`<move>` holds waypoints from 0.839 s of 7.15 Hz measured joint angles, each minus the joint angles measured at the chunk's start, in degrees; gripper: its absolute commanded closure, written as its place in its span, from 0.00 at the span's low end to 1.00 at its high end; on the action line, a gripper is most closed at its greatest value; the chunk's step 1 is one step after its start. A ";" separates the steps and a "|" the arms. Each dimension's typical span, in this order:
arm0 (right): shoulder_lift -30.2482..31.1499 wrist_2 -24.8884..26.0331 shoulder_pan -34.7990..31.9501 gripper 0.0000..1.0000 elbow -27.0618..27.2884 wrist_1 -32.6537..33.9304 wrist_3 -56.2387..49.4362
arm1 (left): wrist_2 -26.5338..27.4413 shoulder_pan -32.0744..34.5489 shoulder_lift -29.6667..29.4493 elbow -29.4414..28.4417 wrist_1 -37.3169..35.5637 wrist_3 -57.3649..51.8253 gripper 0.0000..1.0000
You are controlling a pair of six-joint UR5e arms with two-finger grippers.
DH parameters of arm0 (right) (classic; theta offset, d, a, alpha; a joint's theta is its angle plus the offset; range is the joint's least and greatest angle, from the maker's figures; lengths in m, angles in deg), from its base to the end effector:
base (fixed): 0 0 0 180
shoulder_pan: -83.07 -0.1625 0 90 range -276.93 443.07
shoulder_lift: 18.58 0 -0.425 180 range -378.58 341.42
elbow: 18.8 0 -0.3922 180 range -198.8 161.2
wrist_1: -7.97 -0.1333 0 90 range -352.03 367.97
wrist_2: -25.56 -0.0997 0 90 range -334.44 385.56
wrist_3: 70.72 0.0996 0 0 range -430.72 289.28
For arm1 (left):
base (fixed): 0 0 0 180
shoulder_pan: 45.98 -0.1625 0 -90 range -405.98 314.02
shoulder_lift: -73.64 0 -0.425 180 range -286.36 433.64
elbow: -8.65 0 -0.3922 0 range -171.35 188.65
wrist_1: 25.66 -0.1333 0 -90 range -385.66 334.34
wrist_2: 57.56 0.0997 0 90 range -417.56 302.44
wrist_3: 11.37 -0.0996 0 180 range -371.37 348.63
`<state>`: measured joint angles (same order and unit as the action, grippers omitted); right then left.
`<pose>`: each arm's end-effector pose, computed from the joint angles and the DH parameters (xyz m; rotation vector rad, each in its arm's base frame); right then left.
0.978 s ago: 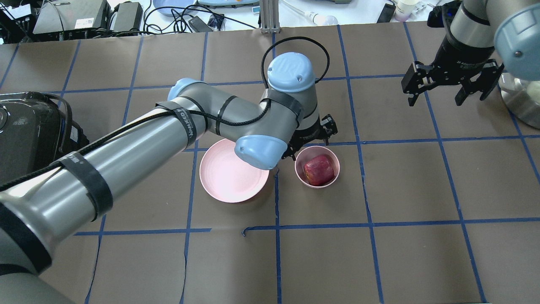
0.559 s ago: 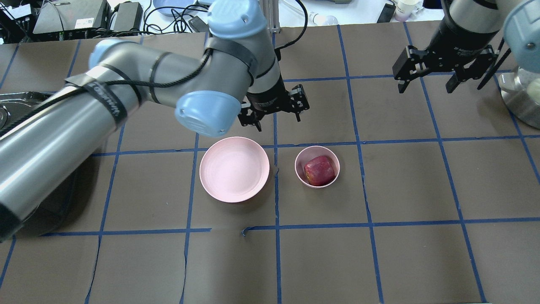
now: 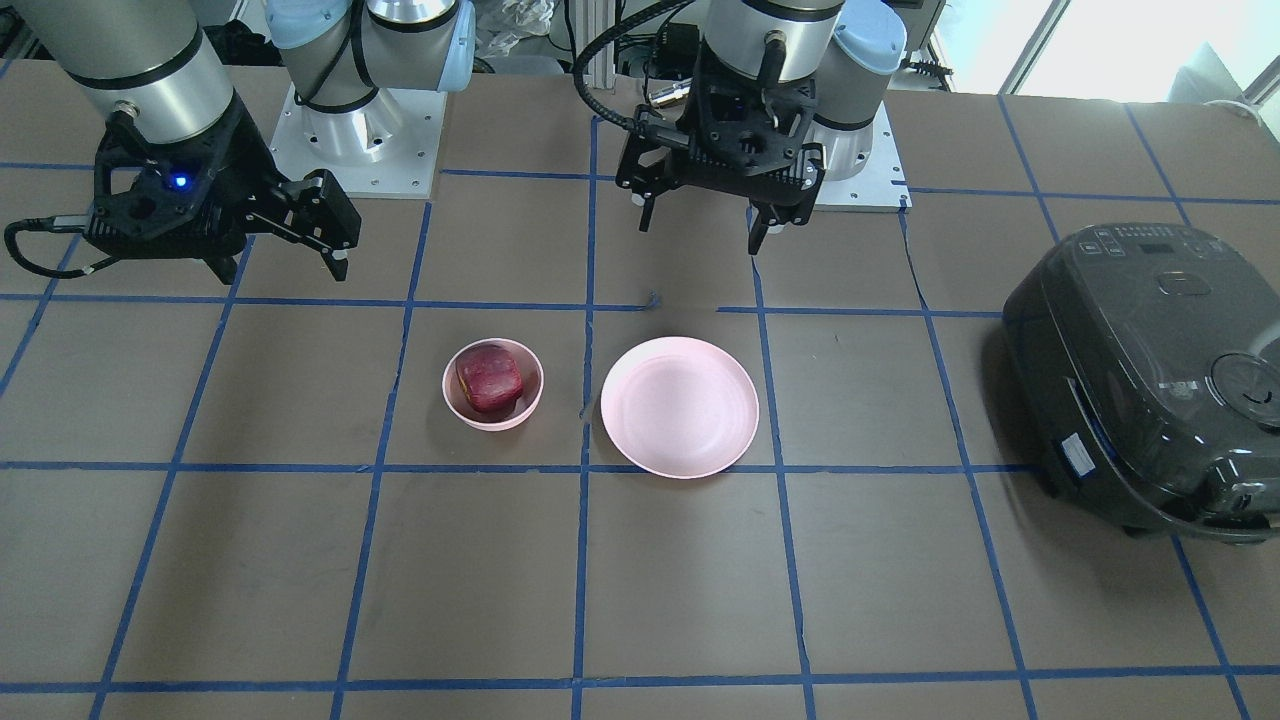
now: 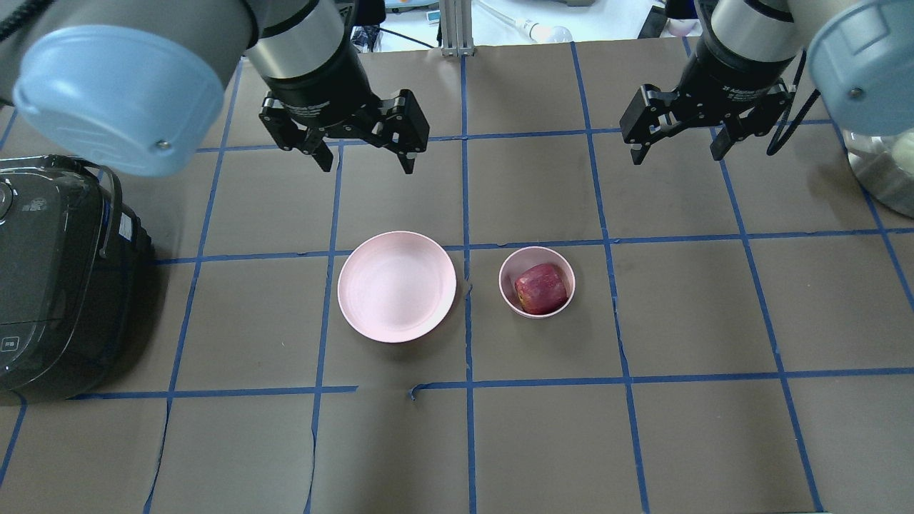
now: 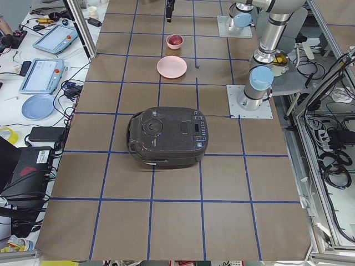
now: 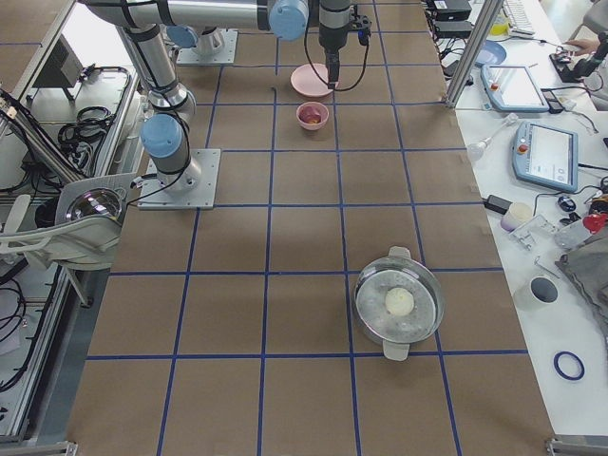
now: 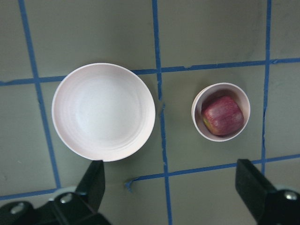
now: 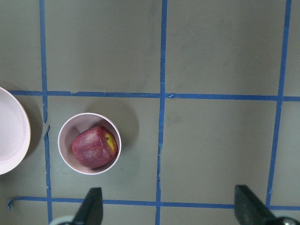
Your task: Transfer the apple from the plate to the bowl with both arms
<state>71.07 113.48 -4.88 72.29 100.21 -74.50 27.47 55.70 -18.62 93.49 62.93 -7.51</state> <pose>0.1191 -0.5003 0.4795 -0.0473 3.1056 -0.0245 -0.2433 -0.4759 0.5156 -0.2125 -3.0366 0.0956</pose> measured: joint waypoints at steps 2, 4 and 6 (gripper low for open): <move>0.05 0.40 0.18 0.00 -0.09 -0.67 0.00 | 0.70 -8.02 2.86 1.98 0.78 -3.41 0.00; 0.17 0.48 0.23 0.00 -0.12 -0.81 0.00 | 4.08 -10.61 5.11 5.06 0.85 -6.57 0.00; 0.43 1.78 0.24 0.00 -0.18 -0.83 0.00 | 4.88 -10.66 6.67 7.29 0.53 -6.13 0.00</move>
<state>71.50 115.26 -4.64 72.11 99.38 -74.50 32.35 45.04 -11.94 100.77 63.46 -13.64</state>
